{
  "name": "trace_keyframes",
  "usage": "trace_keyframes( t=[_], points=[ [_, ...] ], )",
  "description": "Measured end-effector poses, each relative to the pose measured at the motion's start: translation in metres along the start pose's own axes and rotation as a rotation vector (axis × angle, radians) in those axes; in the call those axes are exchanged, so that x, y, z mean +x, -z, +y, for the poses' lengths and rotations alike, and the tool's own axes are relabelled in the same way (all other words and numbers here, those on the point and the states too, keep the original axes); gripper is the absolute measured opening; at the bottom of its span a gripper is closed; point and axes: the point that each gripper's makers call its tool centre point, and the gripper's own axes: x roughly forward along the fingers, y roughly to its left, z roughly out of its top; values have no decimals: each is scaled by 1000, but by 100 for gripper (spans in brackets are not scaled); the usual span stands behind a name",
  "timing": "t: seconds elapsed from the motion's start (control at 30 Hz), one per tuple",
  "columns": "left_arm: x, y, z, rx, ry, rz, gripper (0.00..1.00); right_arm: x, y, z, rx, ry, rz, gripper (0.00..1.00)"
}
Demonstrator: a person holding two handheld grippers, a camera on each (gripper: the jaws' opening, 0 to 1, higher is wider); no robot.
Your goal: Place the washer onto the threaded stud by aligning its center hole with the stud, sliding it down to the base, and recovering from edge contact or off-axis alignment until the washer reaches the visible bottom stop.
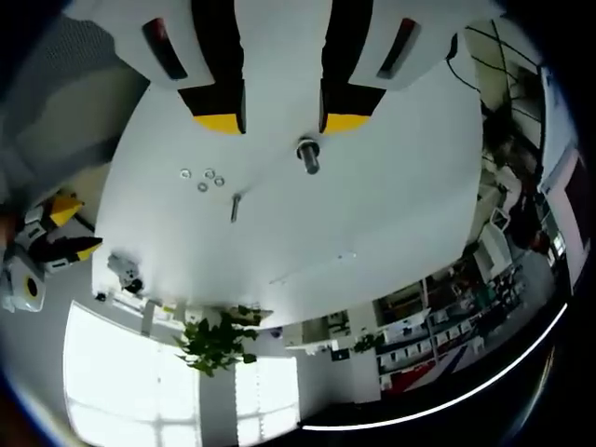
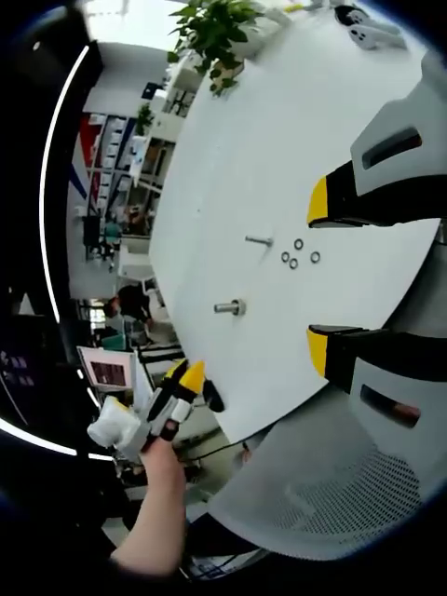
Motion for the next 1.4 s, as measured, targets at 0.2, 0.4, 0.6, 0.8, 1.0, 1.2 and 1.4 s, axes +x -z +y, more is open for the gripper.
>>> trace_keyframes(
  t=[0.2,0.4,0.6,0.8,1.0,1.2,1.4],
  points=[
    [-14,3,-18,-14,26,-39,31,-1,0,-4,-11,21,2,44],
    [-27,8,-39,-27,58,-77,31,0,5,-5,-27,33,27,44],
    [-34,11,-53,-31,81,-108,31,0,6,-10,-10,47,27,44],
    [-42,12,-46,-81,78,-145,32,0,7,-9,-24,55,37,44],
    [-51,17,-47,-102,80,-146,32,1,10,-10,-41,61,55,44],
    [-55,15,-47,-124,82,-175,32,2,14,-10,-50,64,75,44],
    [-55,9,-47,-119,87,-216,32,2,17,-11,-65,75,94,44]
  ],
)
